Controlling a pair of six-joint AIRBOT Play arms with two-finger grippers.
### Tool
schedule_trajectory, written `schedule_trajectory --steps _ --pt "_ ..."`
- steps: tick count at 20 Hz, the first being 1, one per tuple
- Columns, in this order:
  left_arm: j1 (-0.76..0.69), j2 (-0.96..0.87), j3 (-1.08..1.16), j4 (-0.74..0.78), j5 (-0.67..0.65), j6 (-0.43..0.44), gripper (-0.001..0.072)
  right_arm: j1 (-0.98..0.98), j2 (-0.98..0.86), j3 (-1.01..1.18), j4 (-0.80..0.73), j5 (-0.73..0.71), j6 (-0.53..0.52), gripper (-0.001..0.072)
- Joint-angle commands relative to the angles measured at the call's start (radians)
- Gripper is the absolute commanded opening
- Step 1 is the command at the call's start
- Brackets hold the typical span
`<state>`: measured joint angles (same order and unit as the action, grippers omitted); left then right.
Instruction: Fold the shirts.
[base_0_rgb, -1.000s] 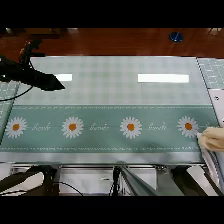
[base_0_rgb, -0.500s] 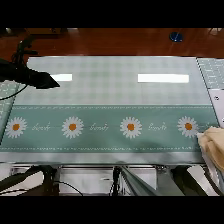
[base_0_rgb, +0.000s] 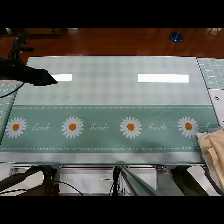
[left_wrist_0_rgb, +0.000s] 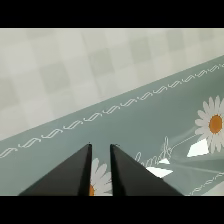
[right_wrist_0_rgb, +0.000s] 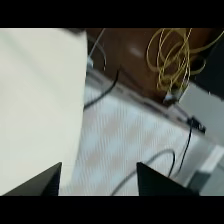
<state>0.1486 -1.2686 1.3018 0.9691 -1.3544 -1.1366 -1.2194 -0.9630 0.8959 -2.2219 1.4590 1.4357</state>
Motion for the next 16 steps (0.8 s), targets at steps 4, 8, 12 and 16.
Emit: schedule_trajectory --steps 4,8,12,16 --pt "-0.031 -0.016 0.002 -0.032 0.171 -0.003 0.0720 0.281 -0.233 0.417 1.157 -0.535 -0.098 0.0525" --pt "-0.249 -0.019 0.002 0.170 0.260 -0.059 0.0503 0.708 -0.415 0.542 1.392 -0.253 -0.210 0.0407" --pt "-0.462 -0.046 0.002 0.621 0.205 -0.351 0.0507 1.062 -0.436 0.529 0.771 -0.066 -0.109 0.0413" --pt "-0.506 -0.082 0.002 0.617 0.203 -0.354 0.0506 1.180 -0.436 0.529 0.697 -0.065 -0.055 0.0414"
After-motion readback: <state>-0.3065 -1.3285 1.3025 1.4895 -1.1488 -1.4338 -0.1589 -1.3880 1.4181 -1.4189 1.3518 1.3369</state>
